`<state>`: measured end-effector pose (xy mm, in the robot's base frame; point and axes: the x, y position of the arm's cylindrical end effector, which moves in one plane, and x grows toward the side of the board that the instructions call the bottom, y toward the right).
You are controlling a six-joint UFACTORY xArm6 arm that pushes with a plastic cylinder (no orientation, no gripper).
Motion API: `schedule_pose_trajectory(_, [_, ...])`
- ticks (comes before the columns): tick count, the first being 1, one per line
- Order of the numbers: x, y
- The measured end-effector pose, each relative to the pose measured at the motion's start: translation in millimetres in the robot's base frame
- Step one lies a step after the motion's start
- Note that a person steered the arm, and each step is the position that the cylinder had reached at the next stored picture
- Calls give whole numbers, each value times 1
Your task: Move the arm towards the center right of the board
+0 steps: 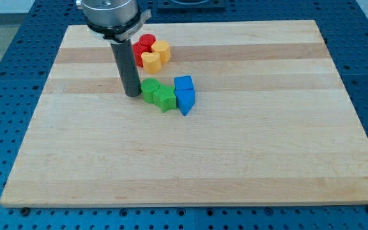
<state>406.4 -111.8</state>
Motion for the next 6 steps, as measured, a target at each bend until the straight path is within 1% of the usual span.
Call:
schedule_pose_trajectory(2, [0, 4])
schedule_pose_trajectory(3, [1, -28])
schedule_pose_trajectory(4, [60, -34])
schedule_pose_trajectory(5, [128, 65])
schedule_pose_trajectory(6, [121, 212])
